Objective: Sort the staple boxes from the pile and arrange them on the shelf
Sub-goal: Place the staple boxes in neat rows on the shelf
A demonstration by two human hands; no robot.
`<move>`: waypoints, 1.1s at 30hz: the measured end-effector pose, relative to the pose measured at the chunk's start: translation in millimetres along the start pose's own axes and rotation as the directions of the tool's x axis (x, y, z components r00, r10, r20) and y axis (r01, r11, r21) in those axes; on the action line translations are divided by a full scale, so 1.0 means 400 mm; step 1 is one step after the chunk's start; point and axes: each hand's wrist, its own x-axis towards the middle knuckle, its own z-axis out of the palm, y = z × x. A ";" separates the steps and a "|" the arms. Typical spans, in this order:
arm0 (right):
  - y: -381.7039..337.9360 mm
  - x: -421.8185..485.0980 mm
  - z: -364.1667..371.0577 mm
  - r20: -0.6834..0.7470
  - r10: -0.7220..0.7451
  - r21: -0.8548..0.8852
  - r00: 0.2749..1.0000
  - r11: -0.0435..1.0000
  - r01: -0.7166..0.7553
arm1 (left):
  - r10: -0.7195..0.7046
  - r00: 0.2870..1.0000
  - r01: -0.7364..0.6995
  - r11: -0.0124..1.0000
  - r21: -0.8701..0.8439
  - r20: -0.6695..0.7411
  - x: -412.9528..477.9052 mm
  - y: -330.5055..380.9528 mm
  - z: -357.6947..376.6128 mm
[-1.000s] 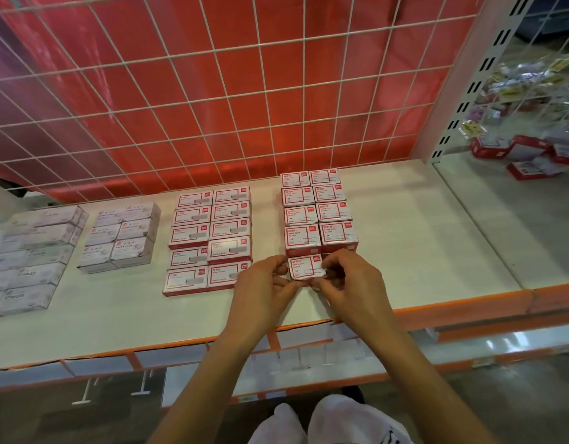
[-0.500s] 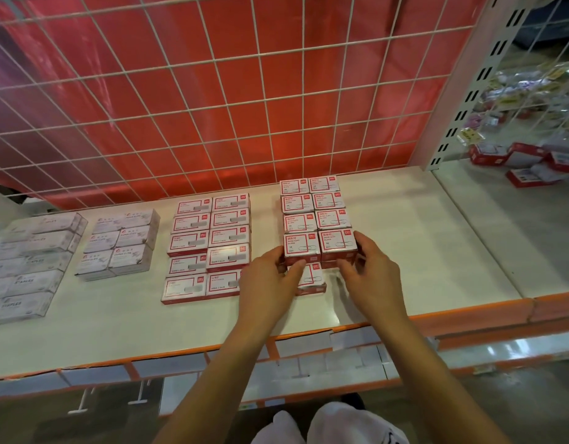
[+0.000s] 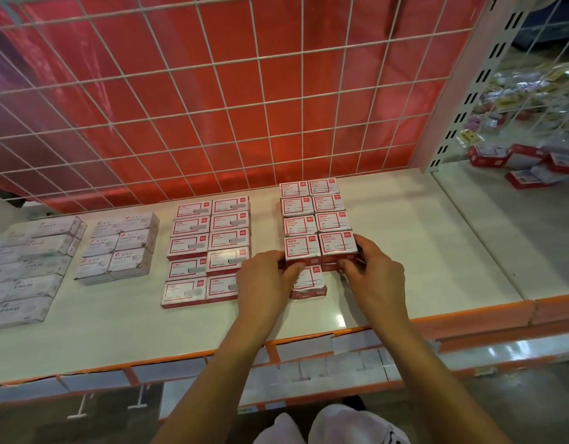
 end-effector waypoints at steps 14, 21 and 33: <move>-0.008 -0.014 0.000 -0.006 0.013 -0.042 1.000 0.999 -0.014 | 0.046 0.999 -0.046 0.999 0.021 0.008 -0.003 0.000 -0.007; -0.033 -0.027 -0.019 0.035 0.012 -0.084 0.999 0.996 -0.009 | 0.087 0.994 -0.091 0.993 0.071 0.061 -0.004 0.000 -0.020; -0.007 -0.060 -0.064 -0.064 -0.041 -0.212 0.997 0.977 0.026 | 0.352 0.924 -0.304 0.913 0.271 -0.149 -0.067 0.100 0.002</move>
